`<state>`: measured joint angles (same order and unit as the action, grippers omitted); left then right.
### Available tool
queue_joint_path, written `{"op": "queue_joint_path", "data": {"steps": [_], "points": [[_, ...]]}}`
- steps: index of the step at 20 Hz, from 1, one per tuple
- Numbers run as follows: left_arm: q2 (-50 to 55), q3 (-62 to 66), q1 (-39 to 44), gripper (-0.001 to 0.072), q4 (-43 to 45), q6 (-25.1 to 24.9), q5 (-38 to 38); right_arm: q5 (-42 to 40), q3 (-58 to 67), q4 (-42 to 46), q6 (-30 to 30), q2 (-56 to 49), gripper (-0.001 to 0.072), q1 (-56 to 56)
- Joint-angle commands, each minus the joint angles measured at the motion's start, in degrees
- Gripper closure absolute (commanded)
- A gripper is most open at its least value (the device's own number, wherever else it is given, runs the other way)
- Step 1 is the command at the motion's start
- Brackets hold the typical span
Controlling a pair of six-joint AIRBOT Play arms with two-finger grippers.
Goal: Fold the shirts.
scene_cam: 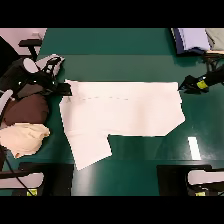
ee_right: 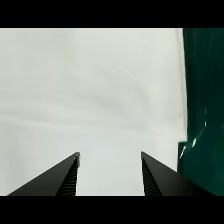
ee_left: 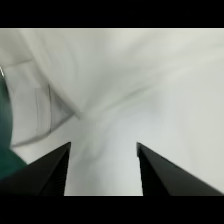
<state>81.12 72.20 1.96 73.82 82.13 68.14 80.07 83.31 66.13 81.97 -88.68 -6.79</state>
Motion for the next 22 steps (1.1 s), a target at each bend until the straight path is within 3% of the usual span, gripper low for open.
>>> {"op": "queue_joint_path", "data": {"steps": [1,4,9,14,17,20,21,22], "points": [[-8.5,-7.6,0.0,0.0224,4.6,5.1,3.9,5.9,-3.3,-1.3,0.0,7.7,0.0267,-1.9],[-19.3,-21.6,0.0,0.0224,2.3,6.5,4.3,8.1,-9.6,-2.2,0.0,16.1,0.0267,-1.7],[-31.7,-39.6,0.0,0.0224,-5.6,8.1,4.2,4.1,-18.2,-2.1,0.0,25.1,0.0267,1.6],[-32.3,-46.9,0.0,0.0224,-10.1,7.8,-0.3,4.7,-18.4,-2.2,0.0,25.7,0.0267,4.2],[-32.2,-50.5,0.0,0.0225,-18.0,3.2,-5.4,4.5,-18.4,-2.2,0.0,25.7,0.0267,5.0],[-32.3,-52.3,0.0,0.0227,-22.0,2.3,-7.6,5.0,-18.4,-2.1,0.0,25.7,0.0267,4.7],[-32.3,-52.1,0.0,0.0248,-22.0,2.3,-7.4,5.9,-18.4,-2.0,0.0,25.7,0.0267,4.0],[-32.3,-51.6,0.0,0.0521,-22.0,2.3,-6.8,6.7,-18.7,-1.6,0.0,25.7,0.0266,2.6]]}}
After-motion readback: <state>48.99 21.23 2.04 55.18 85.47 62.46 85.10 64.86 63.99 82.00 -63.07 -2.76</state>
